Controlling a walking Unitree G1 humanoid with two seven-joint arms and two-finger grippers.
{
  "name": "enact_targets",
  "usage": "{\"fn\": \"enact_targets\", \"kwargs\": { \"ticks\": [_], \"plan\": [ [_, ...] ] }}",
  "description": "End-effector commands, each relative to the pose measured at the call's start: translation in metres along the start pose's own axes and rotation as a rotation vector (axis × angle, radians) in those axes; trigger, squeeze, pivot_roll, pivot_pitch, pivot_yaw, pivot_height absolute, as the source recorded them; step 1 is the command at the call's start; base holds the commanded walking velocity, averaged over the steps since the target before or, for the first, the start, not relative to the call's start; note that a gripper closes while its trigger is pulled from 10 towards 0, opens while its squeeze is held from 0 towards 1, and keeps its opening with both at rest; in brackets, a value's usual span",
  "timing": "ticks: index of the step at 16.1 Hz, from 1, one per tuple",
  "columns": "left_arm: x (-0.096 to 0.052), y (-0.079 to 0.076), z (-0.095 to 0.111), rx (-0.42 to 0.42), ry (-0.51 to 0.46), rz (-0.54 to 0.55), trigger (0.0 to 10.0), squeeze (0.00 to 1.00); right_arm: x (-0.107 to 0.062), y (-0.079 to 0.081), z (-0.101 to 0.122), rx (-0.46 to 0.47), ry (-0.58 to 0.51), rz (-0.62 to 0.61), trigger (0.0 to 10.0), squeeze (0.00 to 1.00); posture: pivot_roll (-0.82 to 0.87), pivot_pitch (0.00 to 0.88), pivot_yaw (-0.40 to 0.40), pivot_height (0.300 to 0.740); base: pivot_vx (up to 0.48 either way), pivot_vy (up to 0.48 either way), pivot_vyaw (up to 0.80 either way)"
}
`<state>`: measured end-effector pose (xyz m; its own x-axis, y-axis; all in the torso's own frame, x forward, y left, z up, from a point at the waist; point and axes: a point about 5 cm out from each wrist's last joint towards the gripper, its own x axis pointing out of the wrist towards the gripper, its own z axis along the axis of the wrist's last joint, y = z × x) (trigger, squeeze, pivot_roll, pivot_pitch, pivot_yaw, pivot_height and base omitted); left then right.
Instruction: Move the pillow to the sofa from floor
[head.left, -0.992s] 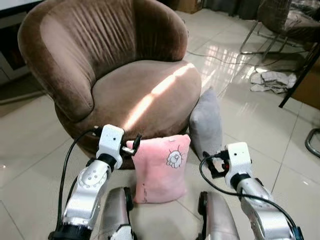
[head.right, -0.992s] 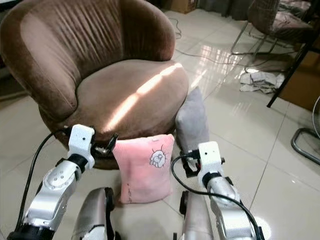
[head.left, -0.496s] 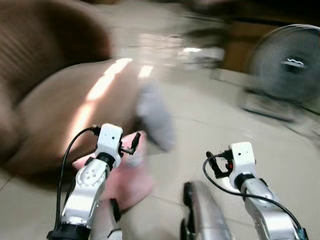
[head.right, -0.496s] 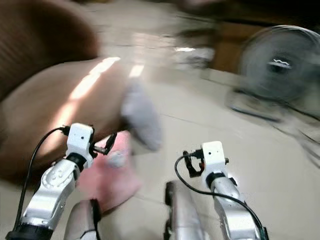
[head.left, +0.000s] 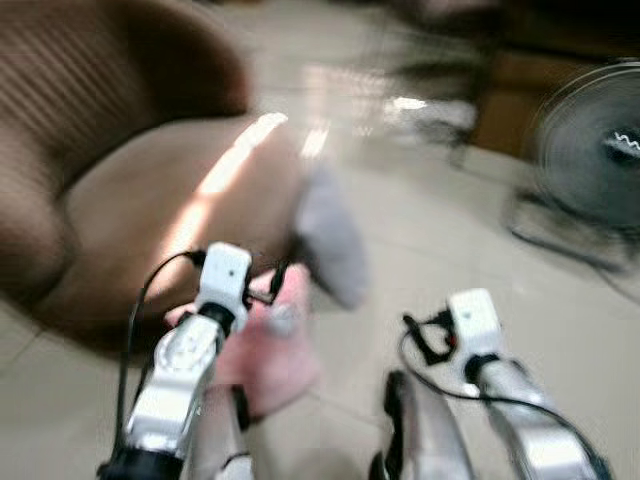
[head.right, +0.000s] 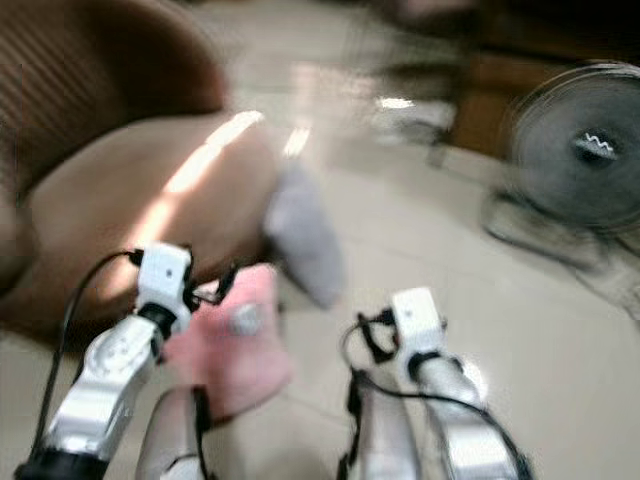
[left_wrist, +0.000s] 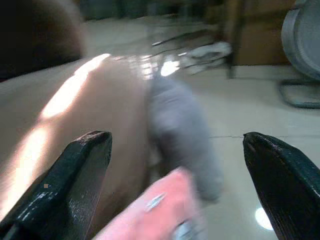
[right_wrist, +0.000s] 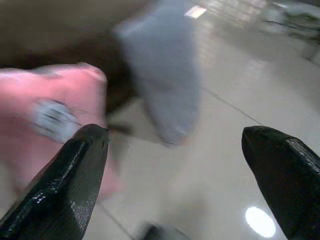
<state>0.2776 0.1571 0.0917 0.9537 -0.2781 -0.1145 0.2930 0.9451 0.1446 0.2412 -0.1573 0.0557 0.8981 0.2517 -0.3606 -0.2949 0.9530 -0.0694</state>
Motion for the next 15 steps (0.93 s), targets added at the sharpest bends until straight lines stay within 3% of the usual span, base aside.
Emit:
{"fn": "enact_targets", "kwargs": {
  "ticks": [1,5,6,7,8,11,15],
  "plan": [
    [-0.002,0.000,-0.001,0.003,0.008,-0.001,10.0,0.00,-0.003,-0.003,-0.006,0.006,0.020,0.009,10.0,0.00,-0.05,0.055,0.002,0.541,0.000,0.000,0.00],
    [-0.003,0.004,-0.008,0.031,0.057,0.027,10.0,0.00,-0.003,-0.001,-0.007,-0.006,0.026,0.038,10.0,0.00,-0.05,0.055,0.002,0.541,0.000,0.000,0.00],
    [-0.001,0.008,-0.033,0.027,0.245,0.031,10.0,0.00,-0.003,0.000,-0.002,-0.037,-0.001,0.047,10.0,0.00,-0.06,0.065,0.001,0.541,0.000,0.000,0.00],
    [-0.001,0.009,-0.042,0.008,0.316,0.022,10.0,0.00,-0.002,0.000,0.000,-0.051,-0.009,0.051,10.0,0.00,-0.06,0.067,0.001,0.541,0.000,0.000,0.00],
    [0.003,0.013,-0.053,-0.098,0.398,0.047,10.0,1.00,-0.001,0.001,0.004,-0.068,-0.023,0.071,10.0,0.00,-0.07,0.085,0.001,0.541,0.000,0.000,0.00],
    [0.012,0.034,-0.072,-0.303,0.553,0.228,10.0,1.00,-0.002,0.006,0.012,-0.062,-0.033,0.185,10.0,0.00,-0.10,0.118,0.005,0.541,0.000,0.000,0.00],
    [0.001,0.058,-0.083,-0.385,0.657,0.369,10.0,1.00,-0.006,0.001,0.009,-0.070,0.001,0.258,10.0,0.00,-0.09,0.194,-0.013,0.541,0.000,0.000,0.00]
  ]
}}
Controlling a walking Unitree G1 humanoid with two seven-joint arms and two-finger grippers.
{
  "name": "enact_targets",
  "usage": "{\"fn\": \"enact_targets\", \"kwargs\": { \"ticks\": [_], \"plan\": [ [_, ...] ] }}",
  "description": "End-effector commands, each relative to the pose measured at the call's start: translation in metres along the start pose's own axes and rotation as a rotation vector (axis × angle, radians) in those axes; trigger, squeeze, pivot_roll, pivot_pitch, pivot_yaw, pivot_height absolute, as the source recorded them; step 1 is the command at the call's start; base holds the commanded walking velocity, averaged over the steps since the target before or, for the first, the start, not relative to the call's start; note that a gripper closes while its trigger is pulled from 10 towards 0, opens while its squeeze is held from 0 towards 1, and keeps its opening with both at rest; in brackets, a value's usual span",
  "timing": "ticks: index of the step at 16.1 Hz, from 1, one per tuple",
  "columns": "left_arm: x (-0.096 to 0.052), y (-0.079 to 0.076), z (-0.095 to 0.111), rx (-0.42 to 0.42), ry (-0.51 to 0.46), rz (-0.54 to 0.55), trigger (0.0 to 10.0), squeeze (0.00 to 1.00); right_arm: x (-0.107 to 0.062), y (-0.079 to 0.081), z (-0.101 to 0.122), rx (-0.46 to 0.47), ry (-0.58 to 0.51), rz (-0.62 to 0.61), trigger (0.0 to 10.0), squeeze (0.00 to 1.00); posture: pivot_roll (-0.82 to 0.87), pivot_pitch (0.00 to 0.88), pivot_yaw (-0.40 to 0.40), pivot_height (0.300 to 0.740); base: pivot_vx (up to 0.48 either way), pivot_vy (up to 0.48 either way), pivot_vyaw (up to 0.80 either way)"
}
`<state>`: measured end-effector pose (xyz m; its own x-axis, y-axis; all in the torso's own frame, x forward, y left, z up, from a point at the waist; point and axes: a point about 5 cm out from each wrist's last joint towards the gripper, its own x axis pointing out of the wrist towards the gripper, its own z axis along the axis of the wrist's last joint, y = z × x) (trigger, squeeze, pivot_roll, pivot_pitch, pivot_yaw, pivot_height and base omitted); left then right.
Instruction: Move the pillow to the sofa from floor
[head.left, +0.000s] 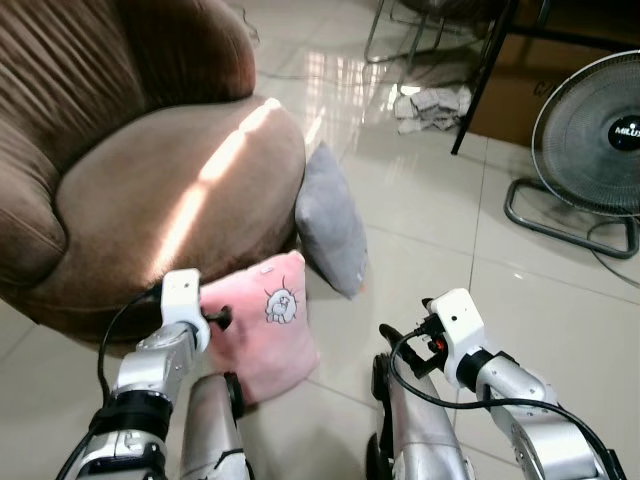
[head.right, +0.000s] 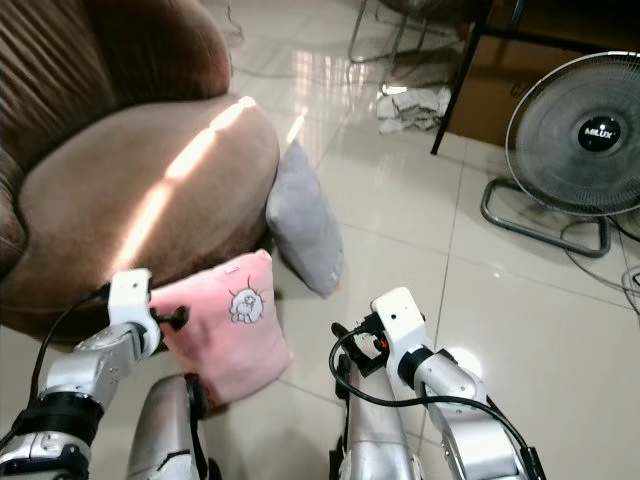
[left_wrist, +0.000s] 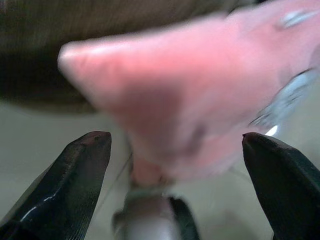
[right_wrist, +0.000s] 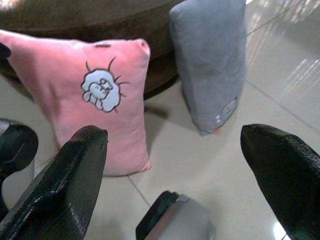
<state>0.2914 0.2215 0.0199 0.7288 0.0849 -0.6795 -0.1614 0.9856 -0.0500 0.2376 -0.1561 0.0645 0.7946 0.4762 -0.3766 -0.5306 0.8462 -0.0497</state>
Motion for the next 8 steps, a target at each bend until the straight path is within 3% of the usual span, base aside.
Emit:
{"fn": "enact_targets", "kwargs": {
  "ticks": [1,3,4,6,8],
  "plan": [
    [0.001,0.009,-0.004,-0.037,0.036,0.043,10.0,1.00,0.000,-0.001,0.001,0.005,0.004,0.022,10.0,0.00,-0.09,0.209,-0.019,0.541,0.000,0.000,0.00],
    [0.004,0.014,-0.017,-0.151,0.083,0.070,10.0,1.00,0.004,0.000,0.004,-0.016,0.008,0.043,10.0,0.00,-0.10,0.230,-0.028,0.541,0.000,0.000,0.00],
    [0.005,0.014,-0.018,-0.172,0.061,0.076,10.0,1.00,0.007,0.002,0.008,-0.042,-0.017,0.038,10.0,0.00,-0.11,0.243,-0.030,0.541,0.000,0.000,0.00],
    [0.007,0.012,-0.013,-0.142,-0.041,0.066,10.0,1.00,0.014,0.006,0.021,-0.042,-0.098,0.028,10.0,0.00,-0.13,0.266,-0.038,0.541,0.000,0.000,0.00],
    [0.009,0.012,-0.006,-0.182,-0.130,0.078,10.0,1.00,0.018,0.016,0.031,-0.086,-0.171,0.087,10.0,0.00,-0.13,0.299,-0.045,0.541,0.000,0.000,0.00]
  ]
}}
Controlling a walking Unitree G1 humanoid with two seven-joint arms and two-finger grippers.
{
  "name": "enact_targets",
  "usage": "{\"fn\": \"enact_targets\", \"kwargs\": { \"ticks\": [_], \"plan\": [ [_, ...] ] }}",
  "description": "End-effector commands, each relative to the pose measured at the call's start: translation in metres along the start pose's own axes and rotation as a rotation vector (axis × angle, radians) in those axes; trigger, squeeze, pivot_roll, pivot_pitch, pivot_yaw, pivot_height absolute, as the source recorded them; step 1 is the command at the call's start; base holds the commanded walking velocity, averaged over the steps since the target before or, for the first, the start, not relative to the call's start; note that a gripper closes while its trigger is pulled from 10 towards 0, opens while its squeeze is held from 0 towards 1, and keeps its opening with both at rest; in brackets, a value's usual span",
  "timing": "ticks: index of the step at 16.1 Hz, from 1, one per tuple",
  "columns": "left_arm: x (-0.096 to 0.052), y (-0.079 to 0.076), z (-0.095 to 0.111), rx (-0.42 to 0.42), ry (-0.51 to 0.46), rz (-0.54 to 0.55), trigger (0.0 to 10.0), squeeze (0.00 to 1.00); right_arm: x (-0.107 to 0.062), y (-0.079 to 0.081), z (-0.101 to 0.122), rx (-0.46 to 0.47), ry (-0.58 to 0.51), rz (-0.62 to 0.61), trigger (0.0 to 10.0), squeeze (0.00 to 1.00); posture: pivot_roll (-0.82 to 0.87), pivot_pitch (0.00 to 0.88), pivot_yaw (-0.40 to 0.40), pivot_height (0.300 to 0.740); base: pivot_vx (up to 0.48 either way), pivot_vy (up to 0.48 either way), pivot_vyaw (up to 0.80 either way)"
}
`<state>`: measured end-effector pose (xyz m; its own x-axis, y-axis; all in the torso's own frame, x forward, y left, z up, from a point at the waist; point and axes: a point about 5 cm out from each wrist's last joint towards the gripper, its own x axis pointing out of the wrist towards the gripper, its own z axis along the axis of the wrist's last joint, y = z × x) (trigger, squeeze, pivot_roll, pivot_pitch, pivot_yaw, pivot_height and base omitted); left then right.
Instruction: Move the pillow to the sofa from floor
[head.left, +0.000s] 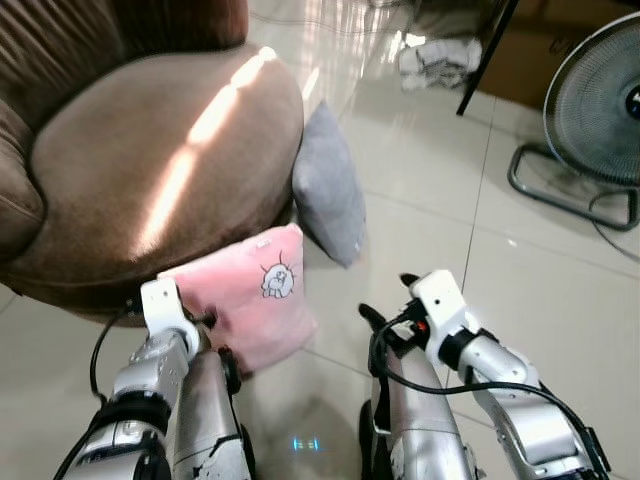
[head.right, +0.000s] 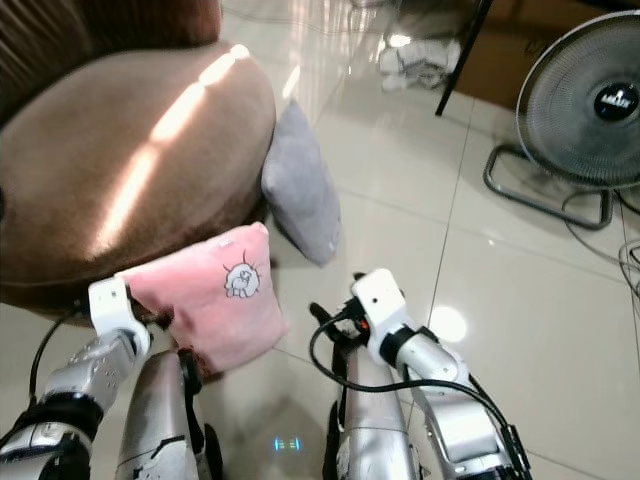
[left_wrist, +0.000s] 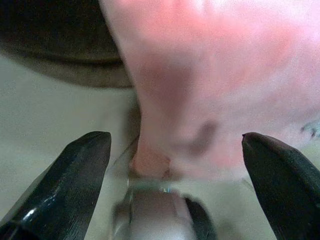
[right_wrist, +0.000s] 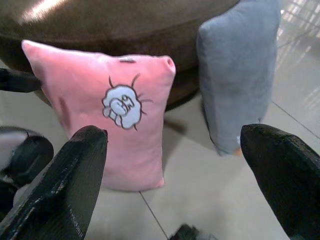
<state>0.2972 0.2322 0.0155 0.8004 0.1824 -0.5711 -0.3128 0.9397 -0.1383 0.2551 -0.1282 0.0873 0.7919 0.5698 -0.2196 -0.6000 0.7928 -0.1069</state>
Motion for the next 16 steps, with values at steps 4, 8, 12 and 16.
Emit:
{"fn": "enact_targets", "kwargs": {
  "ticks": [4,8,12,16],
  "plan": [
    [-0.002,0.018,0.000,-0.046,-0.120,0.071,10.0,1.00,0.002,0.022,0.010,0.043,-0.059,0.148,10.0,0.00,-0.16,0.326,-0.051,0.541,0.000,0.000,0.00],
    [-0.006,0.033,0.009,-0.107,-0.263,0.103,10.0,0.60,-0.006,0.028,0.005,-0.034,-0.002,0.159,10.0,0.00,-0.16,0.330,-0.070,0.541,0.000,0.000,0.00],
    [-0.006,0.022,0.010,-0.104,-0.311,-0.027,10.0,0.00,-0.008,0.035,0.005,0.005,-0.022,0.087,10.0,0.00,-0.18,0.341,-0.065,0.541,0.000,0.000,0.00],
    [-0.006,0.018,0.024,-0.039,-0.394,-0.018,10.0,0.00,-0.014,0.042,0.007,0.044,-0.050,0.062,10.0,0.00,-0.20,0.347,-0.061,0.541,0.000,0.000,0.00]
  ]
}}
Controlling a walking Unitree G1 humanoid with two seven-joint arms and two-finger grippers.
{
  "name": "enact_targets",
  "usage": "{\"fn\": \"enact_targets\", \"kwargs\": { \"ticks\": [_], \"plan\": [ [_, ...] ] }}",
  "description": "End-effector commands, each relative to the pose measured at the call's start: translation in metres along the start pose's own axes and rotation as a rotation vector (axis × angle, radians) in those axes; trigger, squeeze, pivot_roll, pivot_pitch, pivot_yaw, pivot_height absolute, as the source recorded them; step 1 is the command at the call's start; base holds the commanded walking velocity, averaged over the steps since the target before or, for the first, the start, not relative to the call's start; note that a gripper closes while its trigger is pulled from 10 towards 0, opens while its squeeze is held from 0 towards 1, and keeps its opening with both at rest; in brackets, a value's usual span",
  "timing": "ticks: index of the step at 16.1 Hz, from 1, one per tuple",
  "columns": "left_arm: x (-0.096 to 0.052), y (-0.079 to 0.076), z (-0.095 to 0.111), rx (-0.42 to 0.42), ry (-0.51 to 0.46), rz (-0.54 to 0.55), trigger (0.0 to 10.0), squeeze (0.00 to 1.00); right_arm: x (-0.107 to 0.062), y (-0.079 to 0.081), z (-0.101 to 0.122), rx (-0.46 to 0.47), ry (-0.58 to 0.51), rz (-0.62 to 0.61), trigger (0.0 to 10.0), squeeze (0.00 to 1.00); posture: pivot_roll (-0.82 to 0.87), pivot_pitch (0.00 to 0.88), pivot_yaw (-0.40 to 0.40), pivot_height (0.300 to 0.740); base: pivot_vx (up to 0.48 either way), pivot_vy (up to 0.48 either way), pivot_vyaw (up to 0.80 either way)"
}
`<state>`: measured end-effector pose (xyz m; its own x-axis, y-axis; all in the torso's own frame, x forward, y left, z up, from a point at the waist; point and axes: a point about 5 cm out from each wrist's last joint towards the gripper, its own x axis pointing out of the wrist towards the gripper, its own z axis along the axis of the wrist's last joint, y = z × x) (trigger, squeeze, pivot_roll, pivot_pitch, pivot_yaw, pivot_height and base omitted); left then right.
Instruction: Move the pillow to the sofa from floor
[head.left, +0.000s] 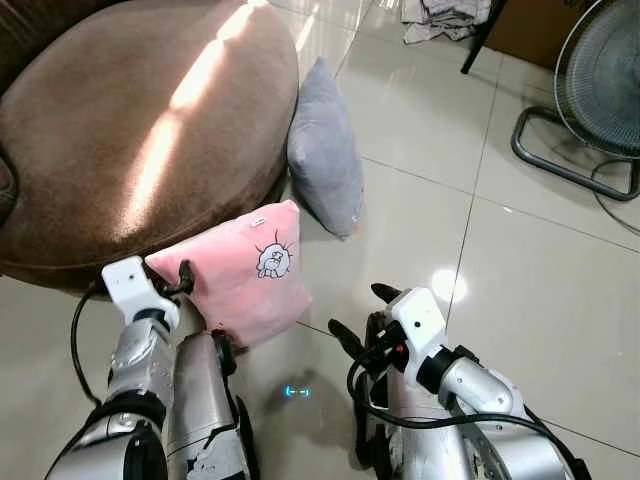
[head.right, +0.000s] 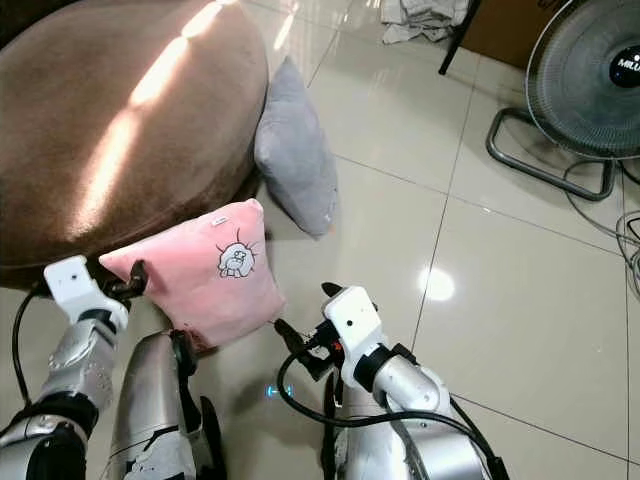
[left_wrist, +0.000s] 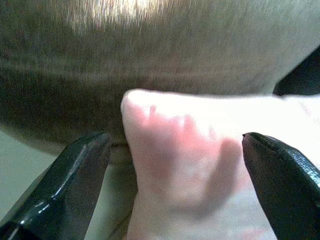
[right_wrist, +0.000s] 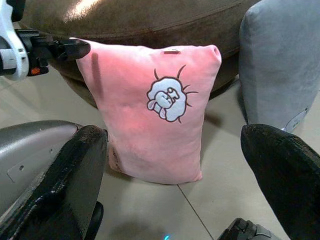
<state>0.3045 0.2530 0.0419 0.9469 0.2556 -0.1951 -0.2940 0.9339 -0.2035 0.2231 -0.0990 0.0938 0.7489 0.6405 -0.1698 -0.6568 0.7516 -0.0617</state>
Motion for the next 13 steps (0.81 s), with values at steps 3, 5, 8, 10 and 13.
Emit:
{"fn": "enact_targets", "kwargs": {
  "ticks": [3,5,8,10,13],
  "plan": [
    [0.001,0.004,-0.001,-0.014,0.008,0.045,10.0,0.00,-0.007,0.003,-0.006,0.023,0.022,-0.028,10.0,0.00,-0.22,0.343,-0.065,0.541,0.000,0.000,0.00],
    [0.002,-0.002,-0.004,-0.052,0.031,0.032,10.0,0.00,-0.008,-0.001,-0.014,-0.019,0.084,-0.079,10.0,0.00,-0.22,0.351,-0.066,0.541,0.000,0.000,0.00],
    [0.003,-0.007,-0.008,-0.014,0.065,0.035,10.0,0.00,-0.025,-0.024,-0.012,-0.019,0.083,-0.090,10.0,0.00,-0.24,0.359,-0.064,0.541,0.000,0.000,0.00],
    [0.003,-0.004,-0.008,0.009,0.072,0.046,10.0,0.00,-0.034,-0.039,-0.009,-0.038,0.085,-0.094,10.0,0.00,-0.24,0.357,-0.064,0.541,0.000,0.000,0.00],
    [0.004,0.000,-0.005,-0.011,0.070,0.030,10.0,0.00,-0.049,-0.044,-0.002,0.003,0.060,0.023,10.0,0.00,-0.25,0.348,-0.075,0.541,0.000,0.000,0.00]
  ]
}}
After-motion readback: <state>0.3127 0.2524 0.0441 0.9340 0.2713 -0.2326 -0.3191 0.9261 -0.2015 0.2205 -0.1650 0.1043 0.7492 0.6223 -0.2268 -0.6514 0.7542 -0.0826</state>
